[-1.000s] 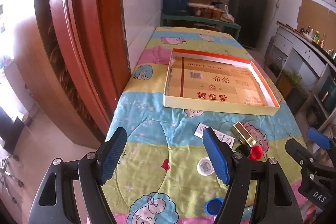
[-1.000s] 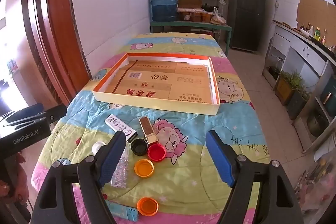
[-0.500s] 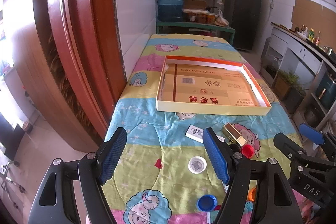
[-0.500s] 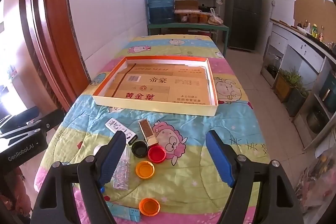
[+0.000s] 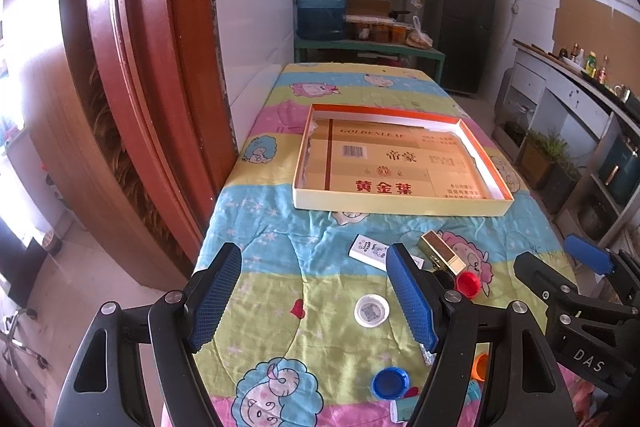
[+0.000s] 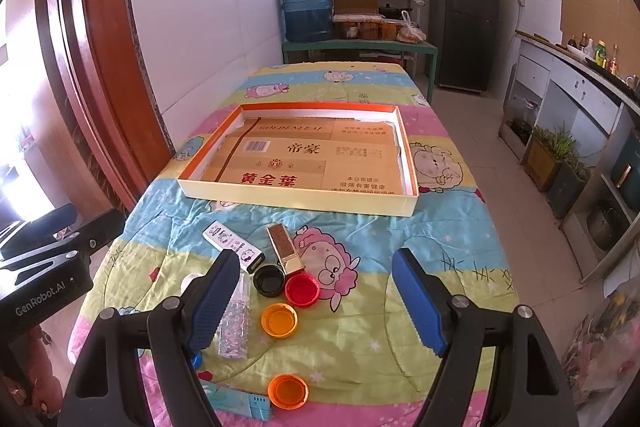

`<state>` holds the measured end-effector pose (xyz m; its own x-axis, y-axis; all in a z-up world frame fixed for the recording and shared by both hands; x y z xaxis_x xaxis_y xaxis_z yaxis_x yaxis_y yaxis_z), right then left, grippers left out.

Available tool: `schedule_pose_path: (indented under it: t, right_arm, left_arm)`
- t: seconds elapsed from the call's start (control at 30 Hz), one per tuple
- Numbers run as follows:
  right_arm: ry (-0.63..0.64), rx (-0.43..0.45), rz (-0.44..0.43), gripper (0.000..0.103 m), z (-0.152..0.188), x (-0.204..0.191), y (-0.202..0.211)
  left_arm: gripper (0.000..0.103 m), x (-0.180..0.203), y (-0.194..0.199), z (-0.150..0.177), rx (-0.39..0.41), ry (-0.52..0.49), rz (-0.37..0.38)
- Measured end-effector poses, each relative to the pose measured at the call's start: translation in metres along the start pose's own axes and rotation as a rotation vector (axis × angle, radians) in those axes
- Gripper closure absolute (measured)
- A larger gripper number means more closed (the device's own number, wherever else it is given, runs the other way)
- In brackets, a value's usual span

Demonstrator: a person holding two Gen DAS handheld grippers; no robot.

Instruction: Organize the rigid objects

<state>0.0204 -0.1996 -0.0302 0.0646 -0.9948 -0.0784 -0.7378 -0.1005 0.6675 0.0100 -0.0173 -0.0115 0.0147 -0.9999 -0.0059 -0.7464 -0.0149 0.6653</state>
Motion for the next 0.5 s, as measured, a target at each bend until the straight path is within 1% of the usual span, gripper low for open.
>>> schedule_pose_path:
  t: [0.5]
  right_arm:
    - [0.014,0.004,-0.005,0.025,0.0013,-0.0037,0.0003]
  left_arm:
    - [0.027,0.0014,-0.0014,0.0015,-0.004,0.0,-0.002]
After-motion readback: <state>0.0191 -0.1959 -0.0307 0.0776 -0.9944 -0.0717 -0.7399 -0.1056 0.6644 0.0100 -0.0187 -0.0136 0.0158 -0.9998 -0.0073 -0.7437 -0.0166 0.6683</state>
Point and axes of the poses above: each gripper's, at about its wrist camera, not at the fingertips, and y roughly against the way its jaws point, x to its right, z to its underside, the point moved 5 cm from there along -y, roughly the way its jaws point, and after that the axes turned 2 degrees about -y, right-handed, at the moved point
